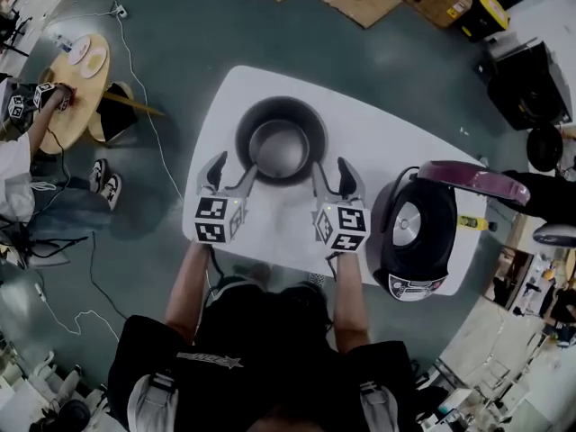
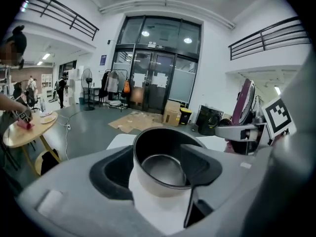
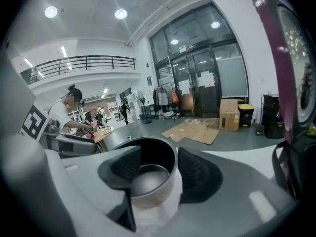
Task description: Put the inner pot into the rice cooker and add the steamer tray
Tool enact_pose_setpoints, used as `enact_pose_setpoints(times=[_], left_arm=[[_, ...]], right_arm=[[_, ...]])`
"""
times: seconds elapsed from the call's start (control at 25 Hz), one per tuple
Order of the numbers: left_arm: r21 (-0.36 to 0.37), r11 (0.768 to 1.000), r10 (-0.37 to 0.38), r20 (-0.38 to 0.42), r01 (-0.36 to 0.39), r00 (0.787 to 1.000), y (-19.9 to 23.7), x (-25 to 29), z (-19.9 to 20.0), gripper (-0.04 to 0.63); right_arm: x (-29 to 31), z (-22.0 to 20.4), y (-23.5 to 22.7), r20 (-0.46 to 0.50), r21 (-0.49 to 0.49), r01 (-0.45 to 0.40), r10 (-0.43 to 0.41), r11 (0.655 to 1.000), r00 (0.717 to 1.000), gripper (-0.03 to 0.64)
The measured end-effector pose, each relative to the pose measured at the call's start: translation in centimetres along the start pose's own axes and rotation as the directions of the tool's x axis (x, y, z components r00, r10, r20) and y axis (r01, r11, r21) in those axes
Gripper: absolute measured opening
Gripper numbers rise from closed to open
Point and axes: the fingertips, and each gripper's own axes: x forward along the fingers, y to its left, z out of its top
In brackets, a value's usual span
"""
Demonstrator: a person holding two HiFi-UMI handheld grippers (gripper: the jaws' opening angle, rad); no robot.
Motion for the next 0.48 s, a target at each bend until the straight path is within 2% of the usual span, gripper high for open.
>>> enact_pose_setpoints(times=[0.48], left_arm=[[-0.001,1.0,0.0,-0.095,-0.001,0.996,2.0,5.5,-3.6,0.282]], right_arm=[[5.4,-4.7,-2.1,-0.115,0.048,0.025,-0.019,0.999,0.993,0.225]])
